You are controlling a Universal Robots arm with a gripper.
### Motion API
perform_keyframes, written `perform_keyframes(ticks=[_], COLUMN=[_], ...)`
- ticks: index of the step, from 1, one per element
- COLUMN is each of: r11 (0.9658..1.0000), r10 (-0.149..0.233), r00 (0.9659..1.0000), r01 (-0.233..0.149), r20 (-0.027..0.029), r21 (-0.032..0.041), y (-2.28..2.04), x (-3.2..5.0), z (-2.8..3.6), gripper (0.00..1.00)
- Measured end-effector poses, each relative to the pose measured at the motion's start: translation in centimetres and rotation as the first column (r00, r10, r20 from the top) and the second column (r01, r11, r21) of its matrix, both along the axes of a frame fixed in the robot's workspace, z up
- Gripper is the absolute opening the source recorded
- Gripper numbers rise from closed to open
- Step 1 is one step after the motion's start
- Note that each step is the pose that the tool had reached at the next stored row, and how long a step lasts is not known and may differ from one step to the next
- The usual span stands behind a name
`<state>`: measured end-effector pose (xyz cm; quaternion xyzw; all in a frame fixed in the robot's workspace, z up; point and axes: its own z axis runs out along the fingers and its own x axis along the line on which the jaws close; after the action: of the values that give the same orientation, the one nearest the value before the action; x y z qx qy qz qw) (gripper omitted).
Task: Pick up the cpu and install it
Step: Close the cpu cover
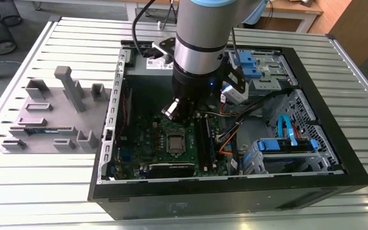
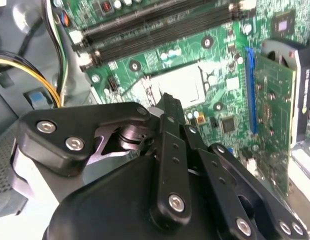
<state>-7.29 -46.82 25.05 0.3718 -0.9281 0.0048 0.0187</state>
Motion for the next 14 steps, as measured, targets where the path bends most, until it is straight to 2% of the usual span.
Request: perform_keyframes(ticks=[4, 9, 14], r11=[1.0000, 1.0000, 0.9999], r10=[0.000, 0.007, 0.012], r00=[1.0000, 0.9999, 0.9998], r01=[0.000, -0.007, -0.012], r20=[-0.0017, 0.0099, 0.0138], r21=[0.0002, 0.0029, 0.0059], y=[0.00, -0.29, -0.66], x=[-0.03, -0.31, -0.96], z=[-0.01, -0.23, -0.49], gripper=[0.11, 0.11, 0.11])
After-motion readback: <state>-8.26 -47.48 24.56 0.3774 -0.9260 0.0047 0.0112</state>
